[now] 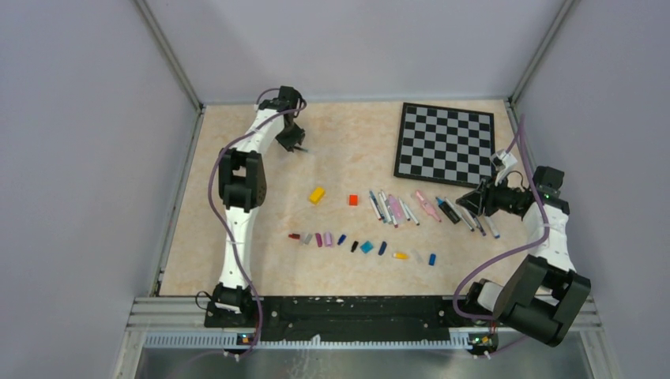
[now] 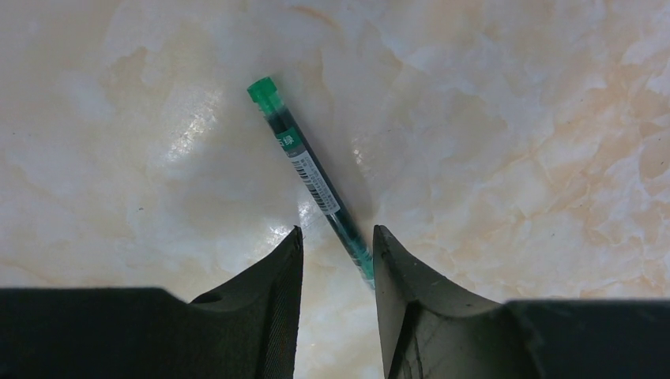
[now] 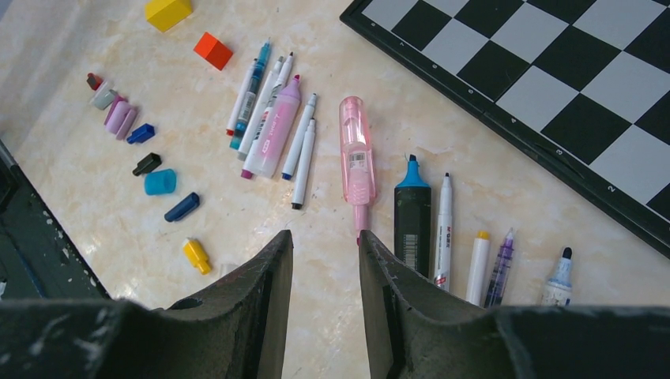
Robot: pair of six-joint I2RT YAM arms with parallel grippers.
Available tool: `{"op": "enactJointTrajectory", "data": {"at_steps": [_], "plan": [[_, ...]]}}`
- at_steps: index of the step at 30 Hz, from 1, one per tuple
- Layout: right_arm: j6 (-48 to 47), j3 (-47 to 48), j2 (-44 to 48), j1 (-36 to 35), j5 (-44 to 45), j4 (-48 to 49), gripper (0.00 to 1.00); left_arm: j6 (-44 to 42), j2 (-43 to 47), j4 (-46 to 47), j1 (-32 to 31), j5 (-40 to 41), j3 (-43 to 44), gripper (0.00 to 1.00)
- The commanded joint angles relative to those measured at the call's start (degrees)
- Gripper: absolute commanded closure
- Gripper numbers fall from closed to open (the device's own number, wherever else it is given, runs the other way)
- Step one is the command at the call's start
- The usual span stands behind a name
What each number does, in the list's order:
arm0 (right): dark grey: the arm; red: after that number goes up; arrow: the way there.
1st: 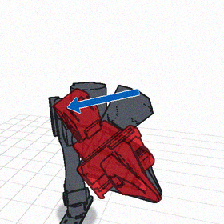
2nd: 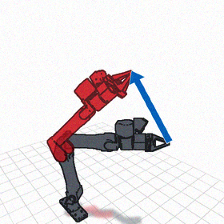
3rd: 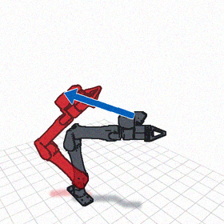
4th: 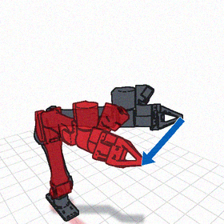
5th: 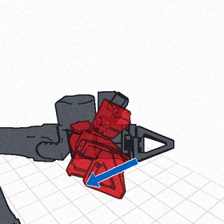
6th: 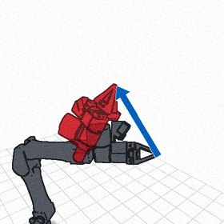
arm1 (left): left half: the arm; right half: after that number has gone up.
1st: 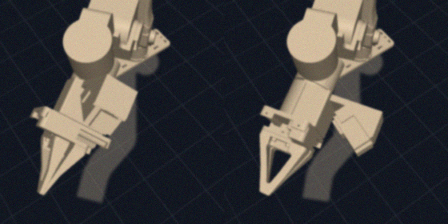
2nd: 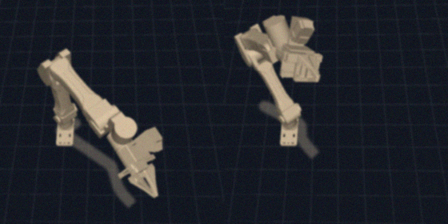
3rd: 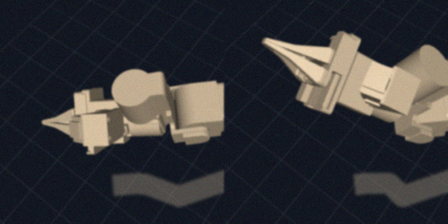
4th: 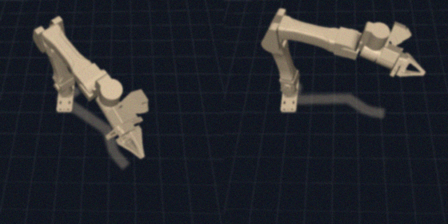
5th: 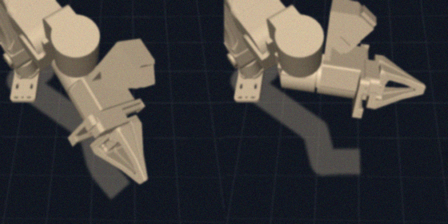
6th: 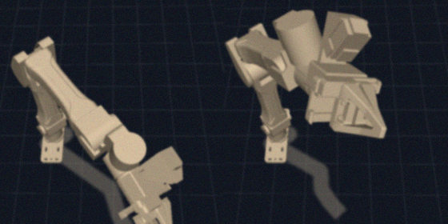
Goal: Open the pen caps
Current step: Pick up the pen from the center of the board.
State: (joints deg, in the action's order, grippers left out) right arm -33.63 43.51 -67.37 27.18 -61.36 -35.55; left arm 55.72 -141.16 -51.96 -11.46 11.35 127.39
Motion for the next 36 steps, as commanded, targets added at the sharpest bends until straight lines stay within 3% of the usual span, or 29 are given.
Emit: {"op": "enactJointTrajectory", "data": {"at_steps": [1,14,25,36], "plan": [[-1.8,-0.5,2.0,0.5,-1.8,0.8,0.64,-1.2,-0.5,-1.3,0.0,-0.2,2.5,0.61],[-1.9,-0.7,3.0,0.5,-1.8,1.0,0.65,-3.4,-1.6,-2.8,0.7,-1.3,2.2,0.79],[-2.0,-0.7,3.6,0.5,-2.1,0.9,0.65,-6.4,2.7,-1.9,2.1,-0.6,-7.6,0.74],[-2.1,-0.7,4.0,0.5,-2.3,0.8,0.64,-15.5,7.1,-4.5,3.2,5.4,-12.7,0.94]]}}
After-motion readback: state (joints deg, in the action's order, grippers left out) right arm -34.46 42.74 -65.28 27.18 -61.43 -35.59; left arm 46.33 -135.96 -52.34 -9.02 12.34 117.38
